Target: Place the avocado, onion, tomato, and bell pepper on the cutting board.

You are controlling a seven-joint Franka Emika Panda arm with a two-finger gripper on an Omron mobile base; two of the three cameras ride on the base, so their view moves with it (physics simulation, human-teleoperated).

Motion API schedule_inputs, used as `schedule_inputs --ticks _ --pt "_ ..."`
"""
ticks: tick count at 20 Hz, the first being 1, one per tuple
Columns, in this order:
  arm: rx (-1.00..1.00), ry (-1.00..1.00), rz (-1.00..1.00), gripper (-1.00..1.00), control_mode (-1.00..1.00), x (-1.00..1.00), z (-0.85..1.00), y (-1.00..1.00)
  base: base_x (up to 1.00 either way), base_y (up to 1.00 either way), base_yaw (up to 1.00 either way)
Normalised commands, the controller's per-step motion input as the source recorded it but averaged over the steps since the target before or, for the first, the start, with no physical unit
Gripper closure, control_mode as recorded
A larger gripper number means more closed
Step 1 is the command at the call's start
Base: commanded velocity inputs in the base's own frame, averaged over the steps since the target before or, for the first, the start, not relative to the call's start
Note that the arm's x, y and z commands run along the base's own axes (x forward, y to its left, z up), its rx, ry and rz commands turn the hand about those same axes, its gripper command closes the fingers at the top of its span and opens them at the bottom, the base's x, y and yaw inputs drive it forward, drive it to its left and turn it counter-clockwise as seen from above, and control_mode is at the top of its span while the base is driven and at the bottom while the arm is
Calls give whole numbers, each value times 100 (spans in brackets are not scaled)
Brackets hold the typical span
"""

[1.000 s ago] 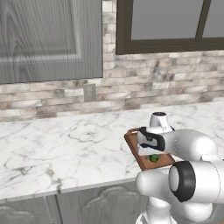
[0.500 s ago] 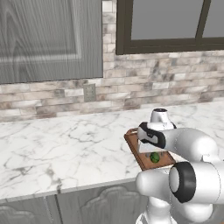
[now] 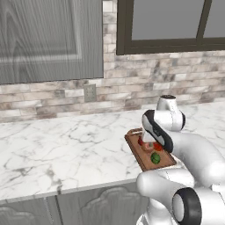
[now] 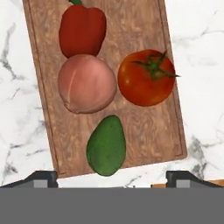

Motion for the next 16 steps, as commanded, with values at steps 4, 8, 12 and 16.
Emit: schedule_inputs --ticks 4,8,12,16 --pt "0 -16 0 -100 -100 -52 87 2 0 0 0" --pt "0 -12 0 -100 -100 -34 67 7 0 0 0" --pt "0 -16 0 -100 -100 -36 53 0 0 0 0" --pt "0 -8 1 -100 -100 -17 19 0 0 0 0"
